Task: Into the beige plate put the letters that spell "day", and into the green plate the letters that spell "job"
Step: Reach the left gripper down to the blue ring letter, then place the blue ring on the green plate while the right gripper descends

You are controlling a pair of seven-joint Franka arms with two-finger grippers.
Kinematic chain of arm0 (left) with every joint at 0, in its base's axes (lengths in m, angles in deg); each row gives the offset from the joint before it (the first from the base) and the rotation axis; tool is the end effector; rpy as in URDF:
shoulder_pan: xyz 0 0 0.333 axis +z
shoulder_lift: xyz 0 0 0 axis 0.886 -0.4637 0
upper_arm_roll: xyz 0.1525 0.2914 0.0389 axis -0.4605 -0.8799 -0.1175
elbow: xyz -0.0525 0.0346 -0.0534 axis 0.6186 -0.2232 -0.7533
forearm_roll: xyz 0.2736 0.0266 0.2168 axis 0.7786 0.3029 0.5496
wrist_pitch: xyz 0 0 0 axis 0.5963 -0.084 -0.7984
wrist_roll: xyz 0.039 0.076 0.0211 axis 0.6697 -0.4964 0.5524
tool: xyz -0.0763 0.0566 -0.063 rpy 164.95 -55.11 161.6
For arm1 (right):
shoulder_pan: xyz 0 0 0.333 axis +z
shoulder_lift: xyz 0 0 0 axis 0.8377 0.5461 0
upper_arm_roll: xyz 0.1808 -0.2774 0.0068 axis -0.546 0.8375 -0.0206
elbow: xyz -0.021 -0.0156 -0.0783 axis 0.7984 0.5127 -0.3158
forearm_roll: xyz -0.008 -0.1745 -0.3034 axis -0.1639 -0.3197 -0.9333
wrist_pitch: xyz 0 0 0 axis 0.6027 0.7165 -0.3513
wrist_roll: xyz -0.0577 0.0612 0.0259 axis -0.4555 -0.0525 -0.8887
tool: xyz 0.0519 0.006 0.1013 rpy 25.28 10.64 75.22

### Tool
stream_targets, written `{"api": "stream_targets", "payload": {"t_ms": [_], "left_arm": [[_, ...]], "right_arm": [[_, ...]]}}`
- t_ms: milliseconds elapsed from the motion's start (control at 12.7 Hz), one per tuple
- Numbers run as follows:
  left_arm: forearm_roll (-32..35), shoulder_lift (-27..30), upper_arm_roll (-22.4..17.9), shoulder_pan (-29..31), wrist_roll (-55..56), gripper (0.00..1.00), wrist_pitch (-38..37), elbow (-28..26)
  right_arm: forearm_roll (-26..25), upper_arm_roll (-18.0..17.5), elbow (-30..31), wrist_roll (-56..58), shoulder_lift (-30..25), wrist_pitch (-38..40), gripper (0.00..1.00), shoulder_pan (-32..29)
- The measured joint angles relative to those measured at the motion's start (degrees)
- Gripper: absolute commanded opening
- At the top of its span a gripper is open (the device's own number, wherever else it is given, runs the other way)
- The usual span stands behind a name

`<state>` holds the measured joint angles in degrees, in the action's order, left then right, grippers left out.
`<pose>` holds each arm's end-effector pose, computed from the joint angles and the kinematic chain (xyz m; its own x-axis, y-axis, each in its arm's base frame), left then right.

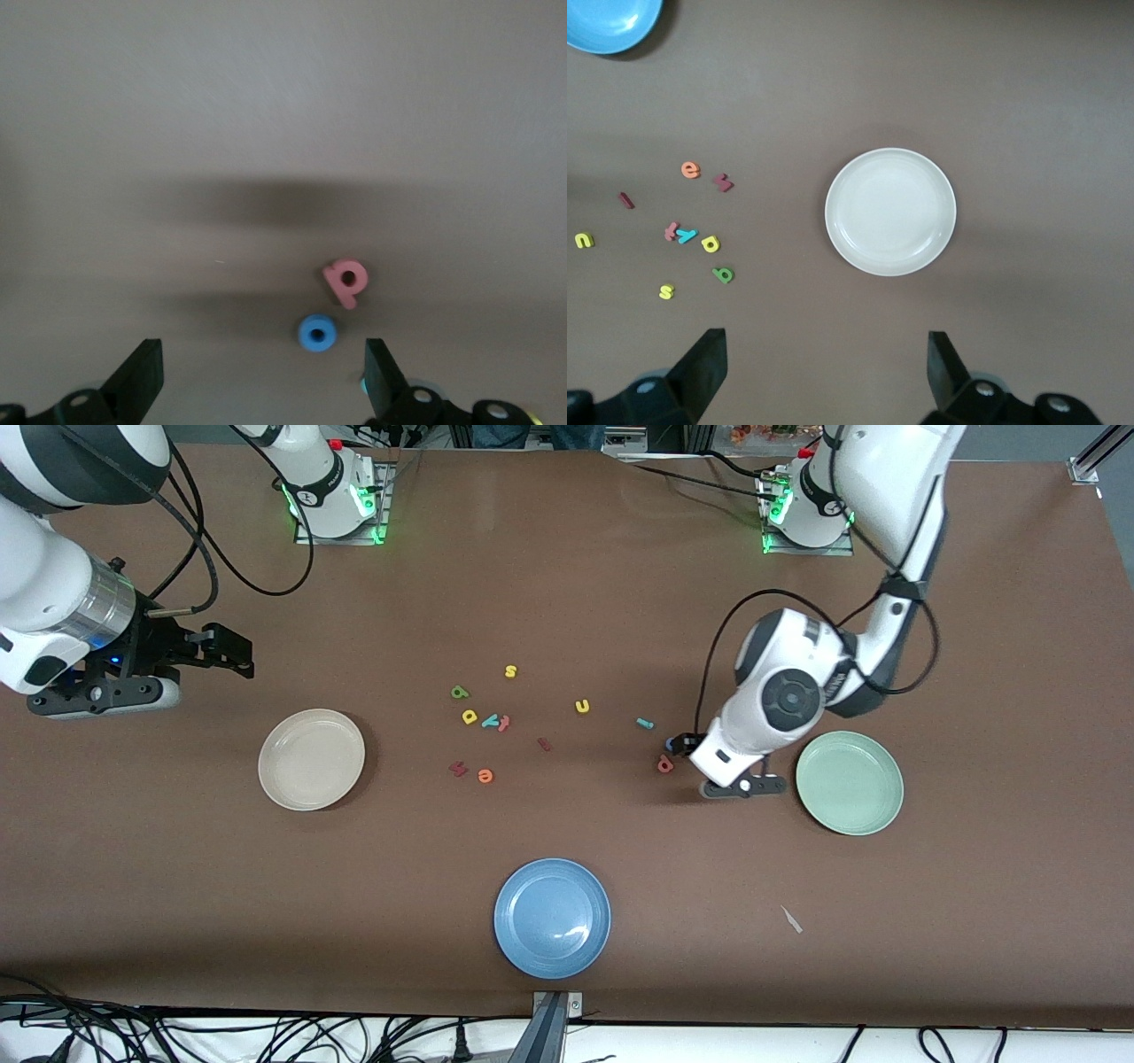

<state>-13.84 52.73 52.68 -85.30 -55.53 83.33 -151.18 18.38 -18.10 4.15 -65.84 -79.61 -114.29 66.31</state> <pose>0.5529 -0.2724 0.2729 0.9885 0.0979 -0.1150 0.1038 -0.9935 0.0465 0.5544 0.0928 0.5858 0.9913 0.1209 -0.0514 0.1194 -0.9923 -0.0322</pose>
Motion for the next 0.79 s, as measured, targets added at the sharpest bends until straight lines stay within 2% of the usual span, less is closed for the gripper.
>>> {"api": "stream_targets", "payload": {"t_ms": [79,236,472,708,787], "left_arm": [[0.0,-0.3,0.1,-1.3,1.4,0.99,4.4,-3.0],[0.0,-1.7,0.1,-3.0,3.8,0.89,11.1,-6.4],[0.0,-3.4,0.1,-3.6,4.8,0.72,13.1,-6.8],[0.0,-3.5,0.1,-3.6,4.9,0.64,13.1,-6.7],[0.0,-3.6,0.1,-3.6,4.9,0.57,13.1,-6.7]], "right_arm": [[0.0,-0.1,0.0,0.0,0.0,-0.3,1.0,0.0],[0.0,-0.2,0.0,0.0,0.0,-0.4,1.0,0.1],[0.0,-0.2,0.0,0.0,0.3,-0.5,1.0,0.1],[0.0,-0.2,0.1,0.0,2.5,-0.5,1.0,0.1],[0.0,-0.2,0.2,0.0,3.0,-0.5,1.0,0.1]]}}
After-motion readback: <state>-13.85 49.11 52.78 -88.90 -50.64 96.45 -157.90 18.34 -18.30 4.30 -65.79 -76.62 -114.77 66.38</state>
